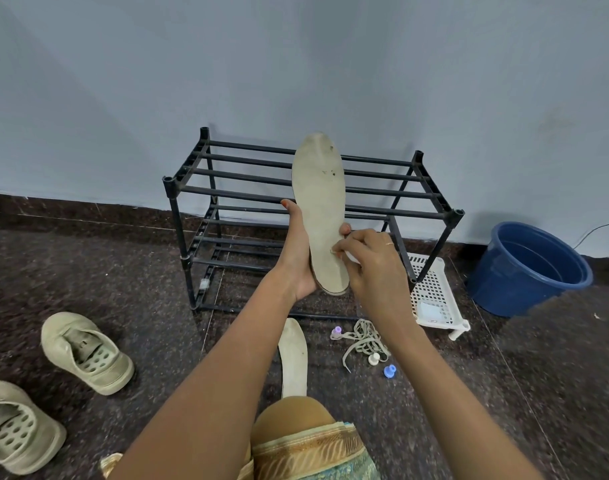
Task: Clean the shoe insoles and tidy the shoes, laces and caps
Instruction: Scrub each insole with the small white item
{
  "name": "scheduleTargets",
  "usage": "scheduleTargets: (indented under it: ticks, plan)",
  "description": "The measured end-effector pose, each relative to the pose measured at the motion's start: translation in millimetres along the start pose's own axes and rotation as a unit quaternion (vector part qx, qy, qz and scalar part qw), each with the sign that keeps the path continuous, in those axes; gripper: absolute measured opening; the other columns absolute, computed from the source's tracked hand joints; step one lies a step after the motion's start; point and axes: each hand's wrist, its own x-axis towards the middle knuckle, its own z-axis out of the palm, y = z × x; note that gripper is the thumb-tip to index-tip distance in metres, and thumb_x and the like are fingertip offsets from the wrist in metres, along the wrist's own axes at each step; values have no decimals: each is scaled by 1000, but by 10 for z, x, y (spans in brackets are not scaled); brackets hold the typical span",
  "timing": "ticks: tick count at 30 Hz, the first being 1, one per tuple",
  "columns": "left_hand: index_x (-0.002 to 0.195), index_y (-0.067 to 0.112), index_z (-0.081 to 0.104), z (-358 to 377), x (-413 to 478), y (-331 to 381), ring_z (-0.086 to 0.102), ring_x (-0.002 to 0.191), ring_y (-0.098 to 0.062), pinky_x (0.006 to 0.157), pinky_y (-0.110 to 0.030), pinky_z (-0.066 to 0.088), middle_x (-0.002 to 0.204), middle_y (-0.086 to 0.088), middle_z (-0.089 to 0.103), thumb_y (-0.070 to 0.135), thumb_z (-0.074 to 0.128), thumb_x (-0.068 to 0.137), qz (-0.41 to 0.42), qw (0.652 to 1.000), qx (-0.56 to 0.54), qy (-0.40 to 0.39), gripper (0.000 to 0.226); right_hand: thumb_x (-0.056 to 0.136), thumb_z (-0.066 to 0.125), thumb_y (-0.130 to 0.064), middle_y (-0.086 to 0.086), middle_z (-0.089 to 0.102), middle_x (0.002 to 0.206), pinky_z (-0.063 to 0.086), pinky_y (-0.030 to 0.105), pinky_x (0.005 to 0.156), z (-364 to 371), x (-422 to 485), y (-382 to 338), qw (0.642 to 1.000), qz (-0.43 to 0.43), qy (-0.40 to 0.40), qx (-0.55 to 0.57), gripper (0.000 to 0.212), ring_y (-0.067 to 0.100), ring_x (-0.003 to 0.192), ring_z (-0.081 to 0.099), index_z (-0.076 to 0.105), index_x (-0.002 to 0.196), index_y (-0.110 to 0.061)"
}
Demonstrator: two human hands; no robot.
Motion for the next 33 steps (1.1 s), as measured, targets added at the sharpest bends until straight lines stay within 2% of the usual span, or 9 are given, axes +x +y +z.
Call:
scheduleTargets:
  ticks: [3, 6, 11, 16, 20, 24, 27, 30, 33]
  plan:
    - [96, 15, 53, -1, -4, 2, 48, 68, -17, 69, -31, 41, 70, -3, 50, 85, 3, 73, -1, 1000, -1, 12, 89, 72, 68, 0, 7, 62, 84, 37, 23, 65, 20, -88, -21, 1000, -5, -21, 1, 14, 26, 74, 53, 66, 83, -8]
    - [113, 17, 49, -24, -2, 1, 56, 72, -16, 71, -30, 49, 71, -4, 49, 83, 3, 75, 16, 999, -7, 27, 89, 75, 66, 1, 6, 61, 85, 35, 20, 68, 34, -192, -45, 998, 9, -54, 36, 13, 25, 77, 52, 66, 84, -9]
    - [112, 16, 53, -26, 1, -6, 56, 70, -16, 97, -50, 44, 70, -5, 47, 82, 4, 76, 50, 998, -34, 25, 89, 81, 63, -2, -1, 62, 92, 31, 6, 77, 3, -289, -109, 974, 108, -109, 167, 15, 17, 90, 51, 68, 88, -13]
    - [110, 16, 54, -15, 11, -2, 56, 66, -16, 99, -52, 42, 69, -5, 46, 82, 4, 75, 48, 998, -40, 30, 90, 81, 63, -4, -19, 56, 84, 39, 18, 82, -31, -254, -226, 945, 174, -115, 251, 14, 15, 93, 54, 69, 84, -16]
    - [110, 12, 51, -3, 1, -20, 56, 67, -17, 87, -42, 52, 70, -4, 48, 84, 5, 73, 24, 999, -29, 25, 92, 81, 64, -8, -5, 62, 89, 36, 10, 75, -15, -191, -235, 964, 146, -81, 207, 10, 15, 91, 52, 69, 86, -15]
    - [90, 12, 59, 23, -30, -27, 61, 65, -16, 70, -30, 49, 72, -3, 61, 84, -1, 73, -16, 998, 43, 47, 94, 80, 64, -12, 3, 63, 89, 45, 32, 70, 18, -29, -207, 989, 93, -21, 115, 8, 22, 83, 54, 69, 86, -13]
    - [105, 22, 62, 37, -29, -36, 67, 76, -18, 73, -32, 52, 79, -3, 71, 79, 1, 78, -7, 996, 53, 65, 88, 79, 65, -12, 4, 64, 87, 46, 35, 67, 27, 110, -161, 995, 78, 22, 64, 7, 26, 81, 57, 69, 85, -13]
    - [105, 23, 64, 43, -32, -45, 67, 84, -19, 79, -35, 52, 85, -4, 72, 76, 6, 82, 0, 996, 51, 74, 82, 79, 66, -12, 4, 65, 87, 42, 33, 70, 57, 175, -135, 995, 85, 39, 38, 7, 26, 81, 57, 69, 84, -14]
    - [102, 20, 64, 17, -26, -42, 67, 79, -18, 75, -32, 52, 81, -3, 71, 73, 10, 85, 3, 995, 51, 80, 78, 80, 64, -13, 3, 65, 87, 42, 35, 72, 79, 128, -168, 995, 83, 27, 54, 8, 26, 83, 57, 69, 85, -13]
